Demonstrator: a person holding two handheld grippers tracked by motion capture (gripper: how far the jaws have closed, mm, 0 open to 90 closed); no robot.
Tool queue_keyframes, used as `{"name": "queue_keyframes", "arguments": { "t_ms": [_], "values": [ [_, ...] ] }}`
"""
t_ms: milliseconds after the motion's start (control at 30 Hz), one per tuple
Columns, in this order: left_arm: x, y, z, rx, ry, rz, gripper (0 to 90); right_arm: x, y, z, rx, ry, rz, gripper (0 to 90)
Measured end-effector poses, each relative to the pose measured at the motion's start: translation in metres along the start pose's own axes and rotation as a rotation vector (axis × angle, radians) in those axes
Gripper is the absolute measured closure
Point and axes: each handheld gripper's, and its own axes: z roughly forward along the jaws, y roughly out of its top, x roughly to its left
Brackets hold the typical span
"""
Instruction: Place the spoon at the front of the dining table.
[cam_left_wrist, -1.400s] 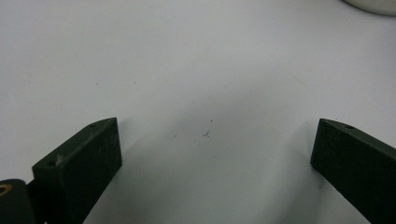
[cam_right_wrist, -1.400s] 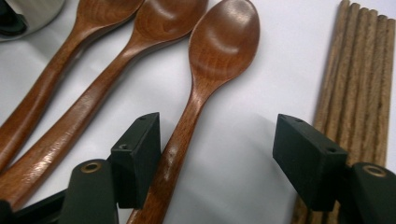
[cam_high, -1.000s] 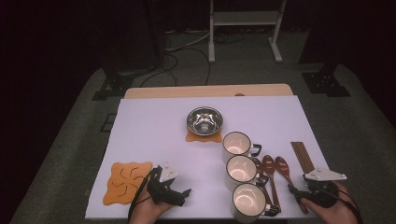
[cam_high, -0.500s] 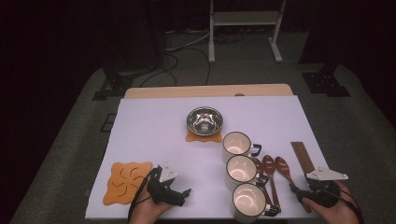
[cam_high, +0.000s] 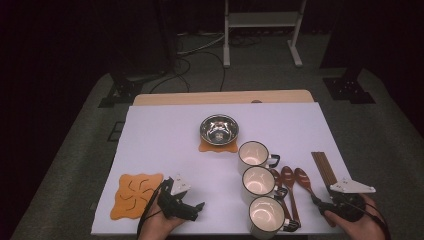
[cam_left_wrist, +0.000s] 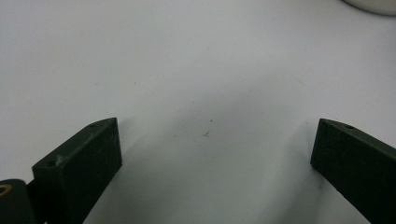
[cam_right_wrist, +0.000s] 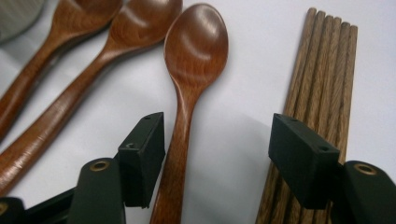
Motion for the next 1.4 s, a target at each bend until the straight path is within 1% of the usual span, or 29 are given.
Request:
{"name": "queue_keyframes", "arguments": {
  "t_ms": [167, 233, 500, 667, 733, 800, 933, 1133, 1400],
  "values": [
    [0.0, 0.0, 0.0, -0.001, 0.0, -0.001, 0.7, 0.0, 0.0, 0.001, -0.009, 0.037, 0.021, 37.6],
    [0.0, 0.0, 0.0, -0.001, 0.0, -0.001, 0.7, 0.0, 0.0, 0.002, -0.013, 0.05, 0.019, 38.8],
    [0.0, 0.0, 0.0, -0.001, 0.0, -0.001, 0.7, 0.003, 0.002, 0.006, -0.022, 0.078, 0.031, 44.3],
    [0.0, 0.0, 0.0, -0.001, 0.0, -0.001, 0.7, 0.005, 0.003, 0.008, -0.014, 0.094, 0.033, 48.4],
    [0.0, 0.0, 0.0, 0.0, 0.0, 0.0, 0.7, 0.006, 0.003, 0.009, -0.009, 0.106, 0.041, 51.0],
    [0.0, 0.0, 0.0, 0.0, -0.001, -0.001, 0.7, 0.007, 0.003, 0.01, -0.01, 0.114, 0.05, 51.7],
    [0.0, 0.0, 0.0, -0.001, 0.0, -0.001, 0.7, 0.007, 0.003, 0.009, -0.006, 0.123, 0.062, 56.1],
    [0.0, 0.0, 0.0, -0.001, -0.001, -0.001, 0.7, 0.006, 0.003, 0.008, 0.002, 0.124, 0.081, 60.6],
    [0.0, 0.0, 0.0, 0.0, -0.001, 0.0, 0.7, 0.005, 0.002, 0.007, 0.004, 0.126, 0.091, 64.3]
  ]
}}
